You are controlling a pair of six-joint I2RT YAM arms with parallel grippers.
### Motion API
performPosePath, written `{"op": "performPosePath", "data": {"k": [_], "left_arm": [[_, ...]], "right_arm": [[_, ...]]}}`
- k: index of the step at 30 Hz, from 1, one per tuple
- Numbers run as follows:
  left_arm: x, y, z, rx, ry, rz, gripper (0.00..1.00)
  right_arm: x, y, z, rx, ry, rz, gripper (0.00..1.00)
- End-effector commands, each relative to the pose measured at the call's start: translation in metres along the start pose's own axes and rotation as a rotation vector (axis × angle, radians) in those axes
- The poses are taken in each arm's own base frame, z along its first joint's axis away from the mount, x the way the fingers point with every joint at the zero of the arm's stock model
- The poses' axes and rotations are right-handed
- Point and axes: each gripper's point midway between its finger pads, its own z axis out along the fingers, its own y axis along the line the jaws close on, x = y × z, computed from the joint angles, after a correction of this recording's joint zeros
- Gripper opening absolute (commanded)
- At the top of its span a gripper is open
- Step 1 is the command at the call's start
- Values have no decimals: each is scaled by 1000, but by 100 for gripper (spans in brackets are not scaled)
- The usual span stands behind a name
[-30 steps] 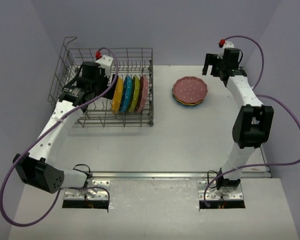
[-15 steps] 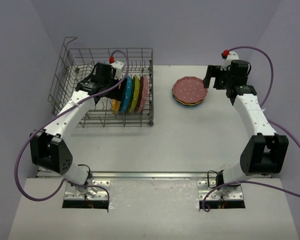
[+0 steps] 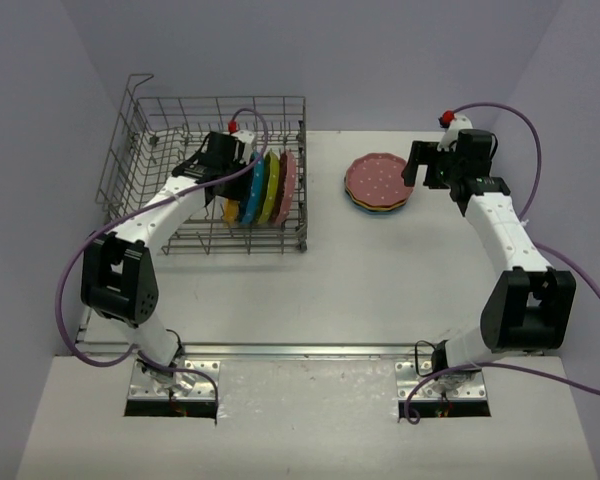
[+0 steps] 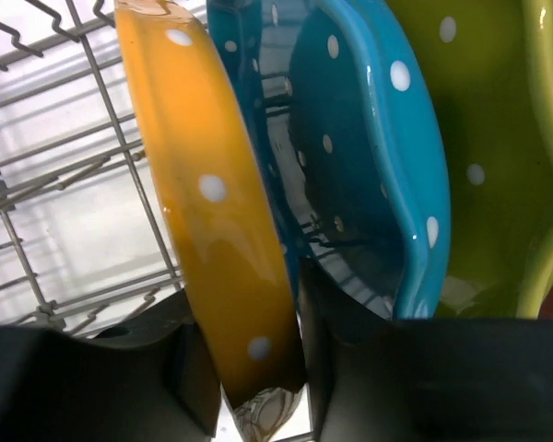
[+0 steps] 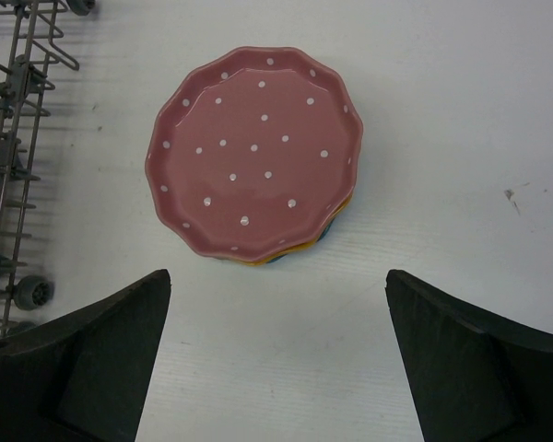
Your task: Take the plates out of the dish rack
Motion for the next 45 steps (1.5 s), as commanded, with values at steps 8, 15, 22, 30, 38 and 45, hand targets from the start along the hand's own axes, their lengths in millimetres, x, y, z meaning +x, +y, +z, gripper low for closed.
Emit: {"op": "performPosePath", "data": {"k": [8,15,22,30,38,45], "left_arm": [[-58,10,-49,0,-149,-31,0],[-116,24,-118,-49,-321,14,0],[-157,41,-170,-147,-440,149,0],[-157,15,-201,-264,-533,457,0],[-125,-42,-218,-320,-650,881,0],[-83,-83,-226,-316,-707,1239,0]], "right_arm": [[-25,16,-23,-58,-86,-2,99],[-37,32,-37,-127,-106,29,99],[-50,49,-44,-208,-98,90,99],[-55,83,-55,-385,-46,191,99],[-49,130,-69,-687,89,339,99],[-26,150,-79,-830,198,426,99]]}}
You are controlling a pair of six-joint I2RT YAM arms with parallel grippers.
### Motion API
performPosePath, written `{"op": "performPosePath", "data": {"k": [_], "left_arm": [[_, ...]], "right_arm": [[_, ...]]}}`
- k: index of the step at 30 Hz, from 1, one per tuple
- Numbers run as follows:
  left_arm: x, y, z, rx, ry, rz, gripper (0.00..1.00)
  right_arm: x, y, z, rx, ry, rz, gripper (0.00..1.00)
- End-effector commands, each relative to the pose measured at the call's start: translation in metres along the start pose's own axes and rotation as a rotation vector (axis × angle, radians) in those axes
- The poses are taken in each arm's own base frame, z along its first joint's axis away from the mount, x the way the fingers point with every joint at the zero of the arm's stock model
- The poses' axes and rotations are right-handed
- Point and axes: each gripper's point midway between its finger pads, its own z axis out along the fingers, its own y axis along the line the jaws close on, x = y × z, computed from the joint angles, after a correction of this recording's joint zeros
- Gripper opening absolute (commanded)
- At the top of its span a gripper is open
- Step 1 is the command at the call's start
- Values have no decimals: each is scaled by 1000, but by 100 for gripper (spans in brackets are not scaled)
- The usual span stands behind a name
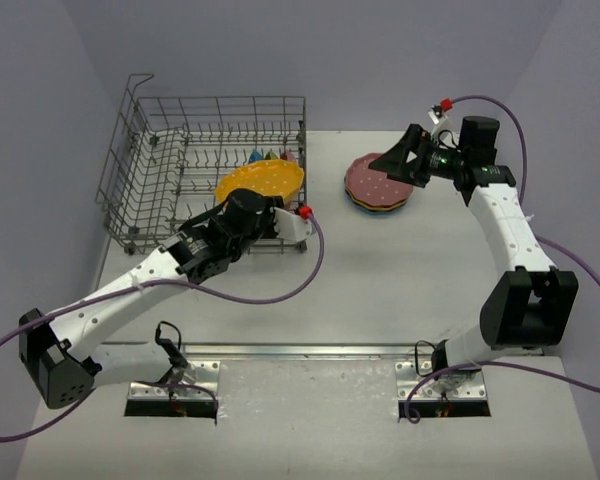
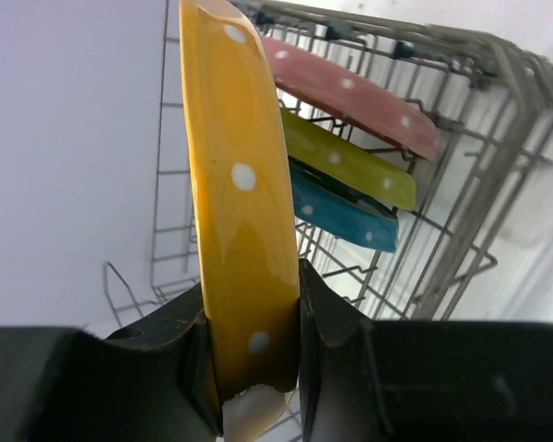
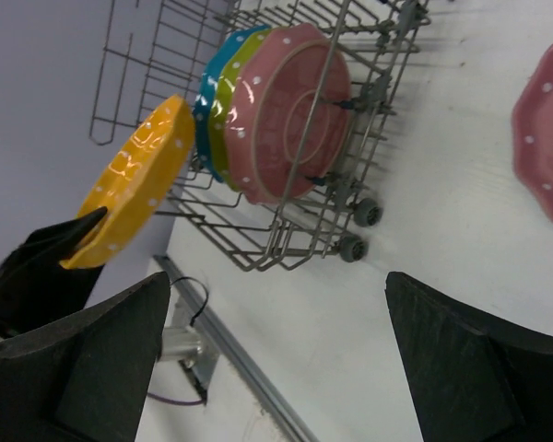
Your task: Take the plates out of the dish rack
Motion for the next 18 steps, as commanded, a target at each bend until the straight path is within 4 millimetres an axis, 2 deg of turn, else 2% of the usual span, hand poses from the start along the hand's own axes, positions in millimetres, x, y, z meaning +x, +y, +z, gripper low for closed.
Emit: {"op": "performPosePath", "data": {"k": [1,4,6,11,18], "left_arm": [[-41,66,-52,-315,-172,187,0],[-45,46,-57,-318,-228,358,0],[-44,33,-58,-322,-249,432,0],[-56,7,-62,-333,-316,559,0],[-70,0,-67,-345,-361,587,0]], "right_arm": [[18,26,1,-159,70,69,99],[36,27,7,-194,126,107,99],[47,37,14,-212,161,95,99],[70,60,31,-230,232,16,99],[97,83,57,-272,331,-26,99]]}}
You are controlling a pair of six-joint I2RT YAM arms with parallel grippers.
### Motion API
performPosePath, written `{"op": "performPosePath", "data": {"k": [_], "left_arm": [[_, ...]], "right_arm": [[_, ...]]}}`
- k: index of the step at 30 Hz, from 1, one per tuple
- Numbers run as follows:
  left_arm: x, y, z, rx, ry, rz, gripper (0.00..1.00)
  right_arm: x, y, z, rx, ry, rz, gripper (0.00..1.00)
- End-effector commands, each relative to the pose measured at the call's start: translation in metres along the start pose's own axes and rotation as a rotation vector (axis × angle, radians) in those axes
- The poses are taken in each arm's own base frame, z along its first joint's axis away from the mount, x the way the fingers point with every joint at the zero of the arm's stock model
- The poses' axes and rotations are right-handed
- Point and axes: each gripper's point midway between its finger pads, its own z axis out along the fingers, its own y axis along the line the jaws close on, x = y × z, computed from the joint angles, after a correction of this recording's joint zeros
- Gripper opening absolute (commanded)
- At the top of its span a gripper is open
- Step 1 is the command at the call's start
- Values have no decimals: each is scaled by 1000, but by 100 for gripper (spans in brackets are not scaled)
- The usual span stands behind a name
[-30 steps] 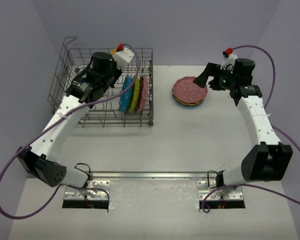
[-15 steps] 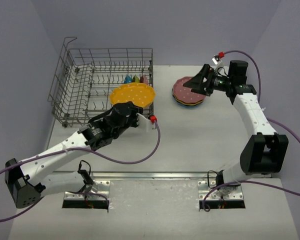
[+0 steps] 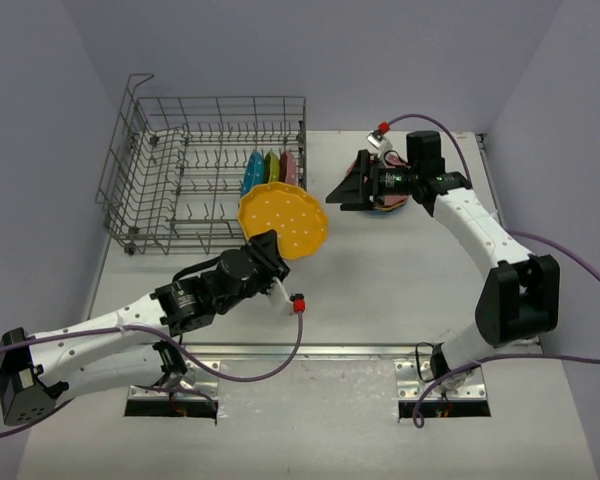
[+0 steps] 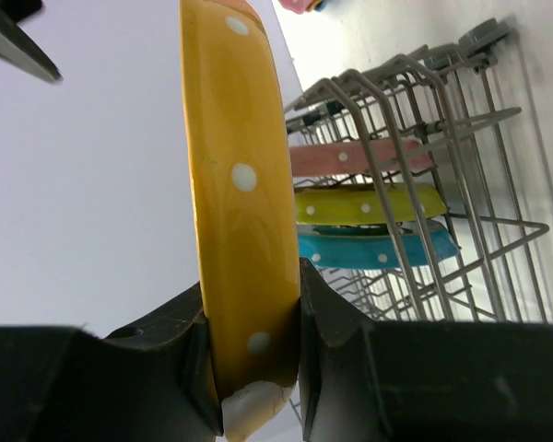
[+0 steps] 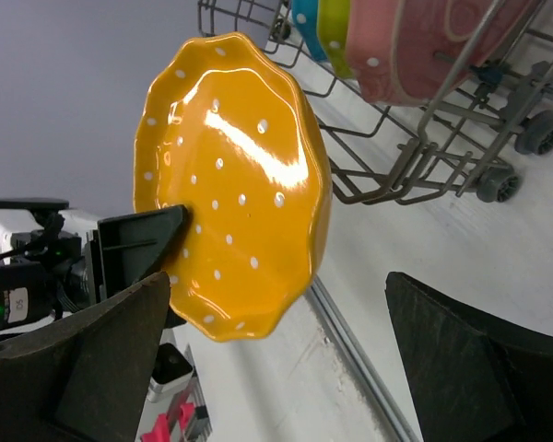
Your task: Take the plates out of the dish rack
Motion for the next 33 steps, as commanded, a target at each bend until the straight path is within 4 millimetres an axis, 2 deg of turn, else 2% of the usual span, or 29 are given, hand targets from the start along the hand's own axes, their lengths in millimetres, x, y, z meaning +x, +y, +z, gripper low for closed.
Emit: {"op": "performPosePath", "data": {"k": [1,7,10,14,16,17,19,23,25,28,31,33], "left_arm": [[3,88,-28,-333,4,-25,0],[-3,91,-24,-365,8,-24,0],[-4,94,-24,-378,5,-31,0],[-5,96,-23,-392,6,-24,0],[-4,97,-22,-397,13,-30,4],[-4,97,-22,-399,16,-36,12],[-1,97,-21,-397,26,-72,39],[7,99,-22,-393,66,-135,71],[13,103,-23,-404,90,-215,97],[24,116,-26,-411,133,-352,100],[36,149,-36,-443,160,-542,100],[45,155,-34,-419,198,-659,100]], "right_arm": [[-2,13,19,-25,39,-78,99],[12,10,36,-25,91,-46,96],[13,13,36,-42,95,-46,87],[14,28,35,-129,108,-33,41],[16,35,34,-169,118,-15,16],[17,37,33,-180,124,-11,9],[17,39,30,-189,123,-3,1],[8,36,21,-202,100,17,0],[-7,30,8,-193,57,24,0],[-29,26,-10,-184,-6,24,0],[-57,22,-37,-185,-85,31,0],[-74,15,-53,-170,-132,36,0]]}}
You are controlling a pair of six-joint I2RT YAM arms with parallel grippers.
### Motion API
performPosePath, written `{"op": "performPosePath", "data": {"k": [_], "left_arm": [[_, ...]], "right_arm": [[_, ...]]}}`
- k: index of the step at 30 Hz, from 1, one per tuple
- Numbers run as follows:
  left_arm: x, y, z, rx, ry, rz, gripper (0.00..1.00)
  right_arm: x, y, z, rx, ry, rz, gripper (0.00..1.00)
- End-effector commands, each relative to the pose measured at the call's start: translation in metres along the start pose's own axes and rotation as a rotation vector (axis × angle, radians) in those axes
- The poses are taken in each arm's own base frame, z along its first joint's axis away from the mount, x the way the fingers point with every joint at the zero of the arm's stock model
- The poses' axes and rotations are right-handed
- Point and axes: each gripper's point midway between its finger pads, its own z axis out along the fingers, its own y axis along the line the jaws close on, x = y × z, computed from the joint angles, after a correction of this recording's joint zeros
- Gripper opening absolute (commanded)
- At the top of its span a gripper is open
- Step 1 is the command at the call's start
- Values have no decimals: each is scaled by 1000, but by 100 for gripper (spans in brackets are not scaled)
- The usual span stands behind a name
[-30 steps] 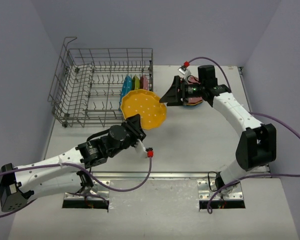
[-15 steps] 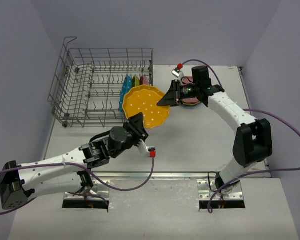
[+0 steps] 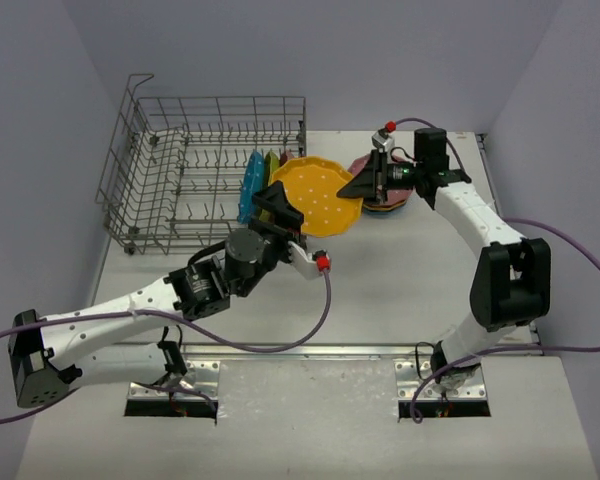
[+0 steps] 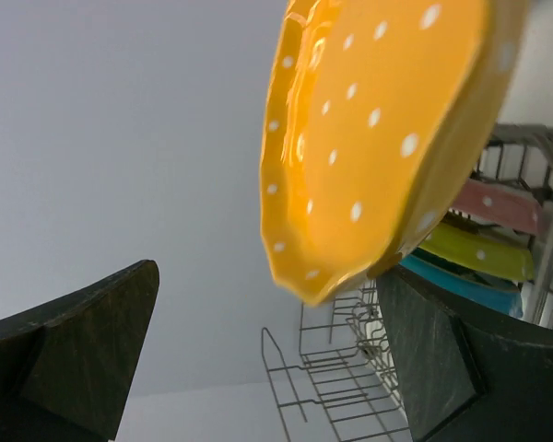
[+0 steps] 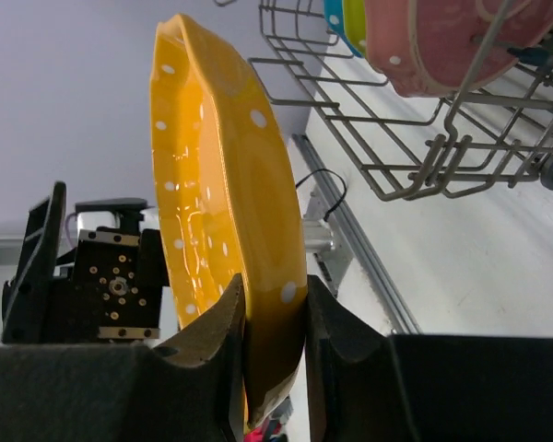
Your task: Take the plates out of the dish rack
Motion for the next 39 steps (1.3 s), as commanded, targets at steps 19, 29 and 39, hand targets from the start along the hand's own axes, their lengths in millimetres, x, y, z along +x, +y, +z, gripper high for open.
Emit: {"op": "performPosePath", "data": {"k": [19,29,39], "left_arm": [[93,68,17,17,421,-1142,100],[119,67,6,17,454,-1254,100],[122,63,5,28,457,-1266,100]], "right_arm": [[-154,-108,-122,336,-504,-111,0],[-178,-160,-131,487,-559,-113,0],[-188,-184,-133,538,-558,-96,0]]}}
